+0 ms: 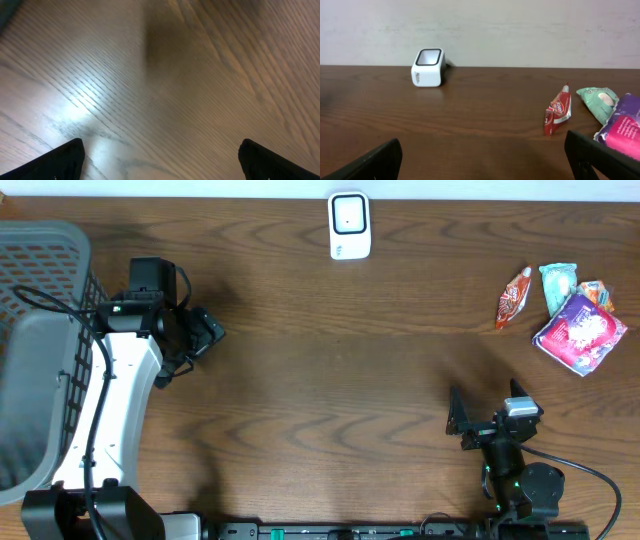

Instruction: Scan the item barcode

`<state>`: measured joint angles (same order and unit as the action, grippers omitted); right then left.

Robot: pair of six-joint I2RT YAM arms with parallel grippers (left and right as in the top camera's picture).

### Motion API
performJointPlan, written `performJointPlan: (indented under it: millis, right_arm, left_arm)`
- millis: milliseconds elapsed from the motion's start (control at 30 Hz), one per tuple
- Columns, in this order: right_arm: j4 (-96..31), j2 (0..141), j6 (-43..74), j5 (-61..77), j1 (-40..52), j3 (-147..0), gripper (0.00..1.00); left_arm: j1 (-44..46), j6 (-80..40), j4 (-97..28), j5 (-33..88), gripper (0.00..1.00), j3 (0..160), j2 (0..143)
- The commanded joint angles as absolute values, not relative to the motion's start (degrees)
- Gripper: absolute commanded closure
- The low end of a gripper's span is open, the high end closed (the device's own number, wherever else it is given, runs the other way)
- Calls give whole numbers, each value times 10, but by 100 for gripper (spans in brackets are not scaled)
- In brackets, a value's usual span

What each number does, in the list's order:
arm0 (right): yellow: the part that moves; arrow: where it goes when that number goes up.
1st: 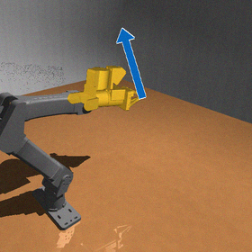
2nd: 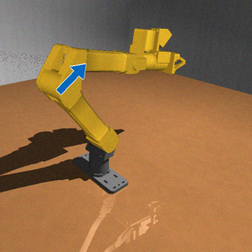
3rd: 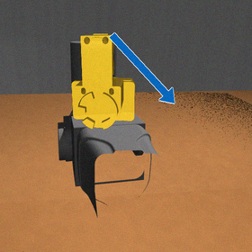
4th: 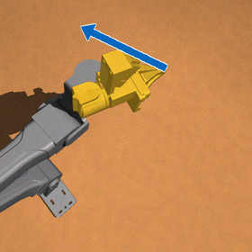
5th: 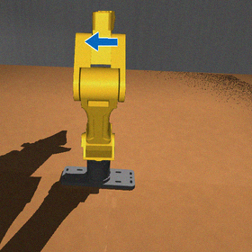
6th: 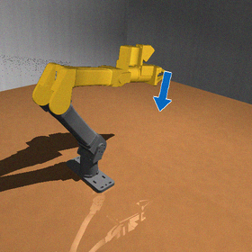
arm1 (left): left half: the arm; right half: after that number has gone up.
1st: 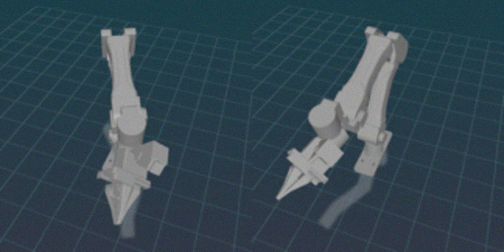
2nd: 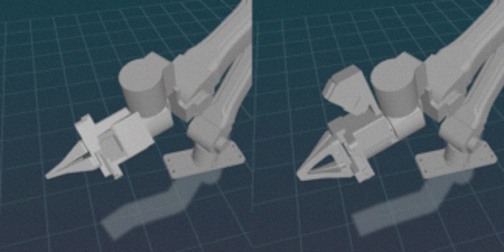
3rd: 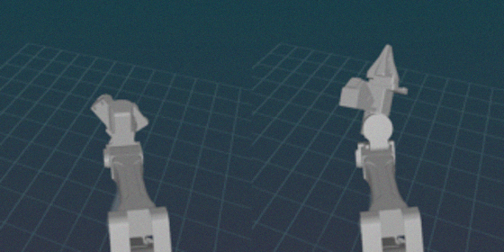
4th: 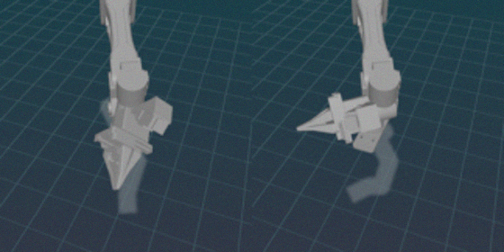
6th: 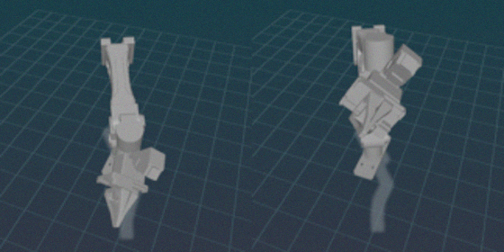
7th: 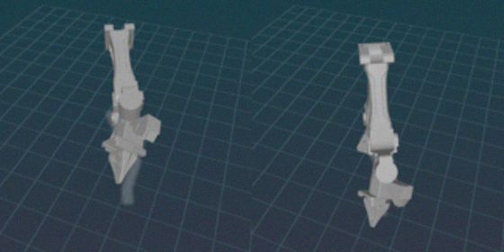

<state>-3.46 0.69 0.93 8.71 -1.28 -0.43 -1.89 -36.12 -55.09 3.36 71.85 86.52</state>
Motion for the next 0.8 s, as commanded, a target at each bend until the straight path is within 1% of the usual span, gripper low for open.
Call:
performJointPlan:
  millis: [0, 167, 267, 433, 767]
  right_arm:
    - [-37, 3, 8, 81, -14, -3, 1]
    - [-37, 3, 8, 81, -14, -3, 1]
    - [-37, 3, 8, 81, -14, -3, 1]
    - [-37, 3, 8, 81, -14, -3, 1]
    - [-37, 3, 8, 81, -14, -3, 1]
  left_arm:
    - [-22, -353, -557, -14, 2, 718, 867]
    - [-22, -349, -610, -16, 2, 713, 841]
    - [-22, -358, -598, -16, 2, 690, 811]
    - [-22, -389, -526, -13, 2, 606, 738]
    - [-22, -372, -326, -4, 2, 361, 487]
